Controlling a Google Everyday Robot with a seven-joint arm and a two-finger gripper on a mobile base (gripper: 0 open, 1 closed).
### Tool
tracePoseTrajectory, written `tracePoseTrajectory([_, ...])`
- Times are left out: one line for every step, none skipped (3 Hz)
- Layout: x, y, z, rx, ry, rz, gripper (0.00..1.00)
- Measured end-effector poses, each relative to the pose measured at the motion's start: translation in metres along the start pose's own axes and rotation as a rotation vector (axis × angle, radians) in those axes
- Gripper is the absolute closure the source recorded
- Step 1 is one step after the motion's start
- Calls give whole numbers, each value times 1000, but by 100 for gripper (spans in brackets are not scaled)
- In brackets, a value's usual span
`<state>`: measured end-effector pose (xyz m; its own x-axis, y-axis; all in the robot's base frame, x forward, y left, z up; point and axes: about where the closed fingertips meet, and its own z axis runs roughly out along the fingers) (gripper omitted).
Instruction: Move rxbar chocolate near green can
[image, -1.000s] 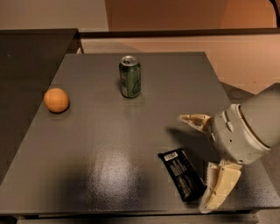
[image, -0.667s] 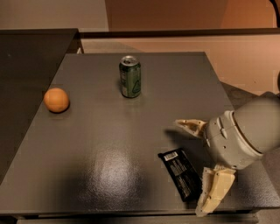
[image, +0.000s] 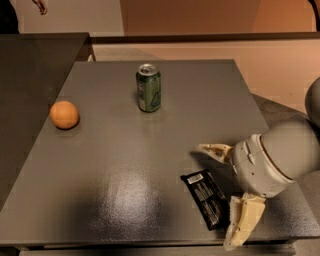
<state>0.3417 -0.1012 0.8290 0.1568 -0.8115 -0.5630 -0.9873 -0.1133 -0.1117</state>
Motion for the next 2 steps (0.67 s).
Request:
tracePoseTrajectory([5, 1, 1, -10, -2, 5, 1])
tracePoseTrajectory([8, 2, 1, -18, -3, 15, 19])
